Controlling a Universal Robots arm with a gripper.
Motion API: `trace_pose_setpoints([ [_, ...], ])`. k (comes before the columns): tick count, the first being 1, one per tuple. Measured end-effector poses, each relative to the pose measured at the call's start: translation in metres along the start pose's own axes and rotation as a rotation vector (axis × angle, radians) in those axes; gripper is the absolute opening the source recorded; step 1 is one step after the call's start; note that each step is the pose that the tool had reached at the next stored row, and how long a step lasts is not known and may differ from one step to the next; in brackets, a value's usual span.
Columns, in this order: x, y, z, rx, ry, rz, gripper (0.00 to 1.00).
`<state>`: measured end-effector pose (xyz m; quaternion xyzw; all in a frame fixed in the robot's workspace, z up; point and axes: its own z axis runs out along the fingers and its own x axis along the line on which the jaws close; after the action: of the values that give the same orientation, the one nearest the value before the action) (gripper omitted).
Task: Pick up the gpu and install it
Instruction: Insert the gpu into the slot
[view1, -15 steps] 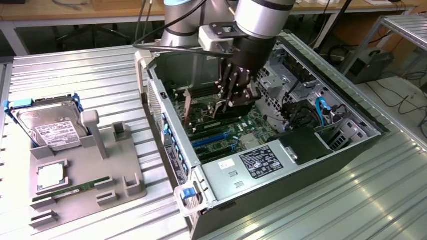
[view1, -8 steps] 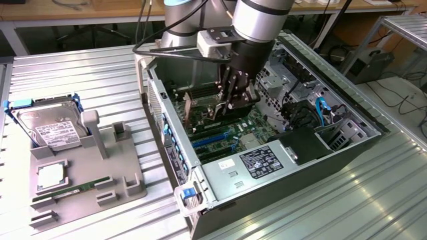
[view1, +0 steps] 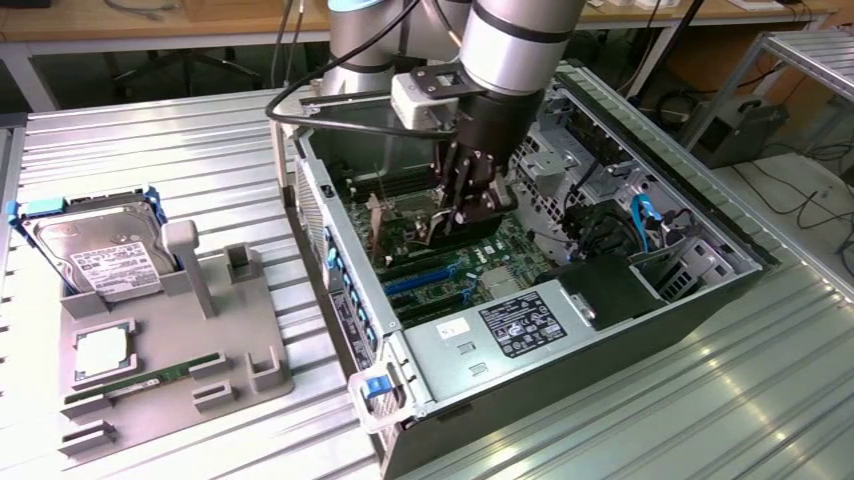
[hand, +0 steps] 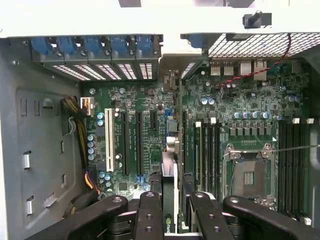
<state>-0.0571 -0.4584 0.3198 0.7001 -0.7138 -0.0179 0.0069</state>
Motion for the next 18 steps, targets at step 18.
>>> trace_pose_setpoints([
  [18,-0.001,0.0167,0.0412,0.0017,0.0066,0.000,0.26],
])
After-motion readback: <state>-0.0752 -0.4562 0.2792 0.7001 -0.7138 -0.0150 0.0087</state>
